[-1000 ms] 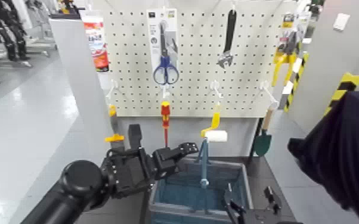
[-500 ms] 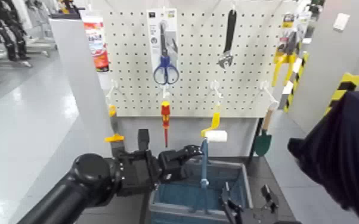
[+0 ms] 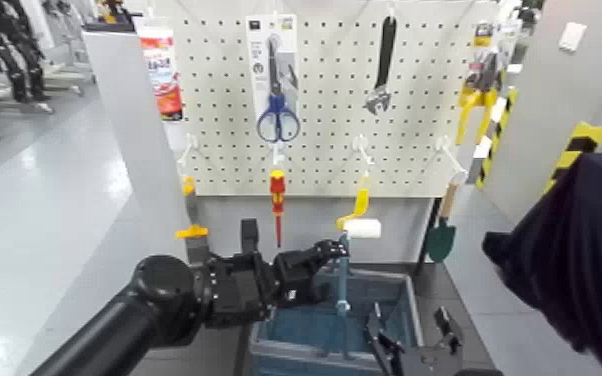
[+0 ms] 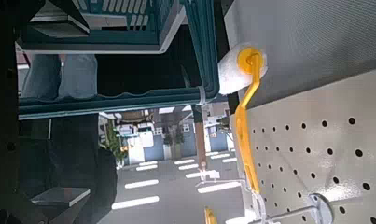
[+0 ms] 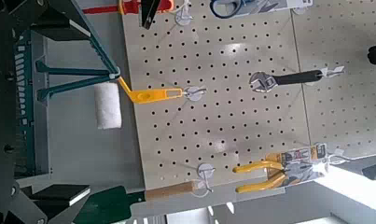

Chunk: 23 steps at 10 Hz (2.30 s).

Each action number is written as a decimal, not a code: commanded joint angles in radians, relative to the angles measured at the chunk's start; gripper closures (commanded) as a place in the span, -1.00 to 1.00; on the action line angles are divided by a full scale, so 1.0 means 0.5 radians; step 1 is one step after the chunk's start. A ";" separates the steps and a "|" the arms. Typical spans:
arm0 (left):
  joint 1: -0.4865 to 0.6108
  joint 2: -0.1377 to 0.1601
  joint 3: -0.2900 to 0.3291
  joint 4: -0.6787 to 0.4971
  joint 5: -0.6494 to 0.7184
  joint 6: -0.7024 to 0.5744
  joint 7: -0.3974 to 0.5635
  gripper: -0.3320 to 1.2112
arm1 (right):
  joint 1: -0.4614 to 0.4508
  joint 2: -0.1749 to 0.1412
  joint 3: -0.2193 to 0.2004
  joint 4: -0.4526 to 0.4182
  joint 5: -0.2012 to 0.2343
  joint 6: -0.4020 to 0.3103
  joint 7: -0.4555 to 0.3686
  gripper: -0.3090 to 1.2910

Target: Grasp the handle of the crate.

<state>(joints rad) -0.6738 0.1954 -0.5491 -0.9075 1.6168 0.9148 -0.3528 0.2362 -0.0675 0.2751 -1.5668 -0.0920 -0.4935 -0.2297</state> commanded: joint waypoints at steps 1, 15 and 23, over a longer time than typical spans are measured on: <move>-0.027 -0.013 -0.062 0.063 0.077 -0.035 -0.058 -0.32 | -0.009 0.000 0.011 0.007 0.000 -0.007 -0.001 -0.44; 0.041 -0.038 -0.059 0.100 0.120 -0.130 -0.157 0.98 | -0.006 0.000 0.008 0.023 -0.012 -0.035 -0.001 -0.44; 0.446 0.033 0.221 -0.563 0.135 -0.072 0.077 0.98 | 0.031 0.000 -0.041 0.001 0.012 -0.026 -0.019 -0.44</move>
<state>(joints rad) -0.4659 0.2094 -0.4479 -1.1686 1.6837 0.8757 -0.3149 0.2505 -0.0675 0.2556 -1.5651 -0.0863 -0.5080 -0.2400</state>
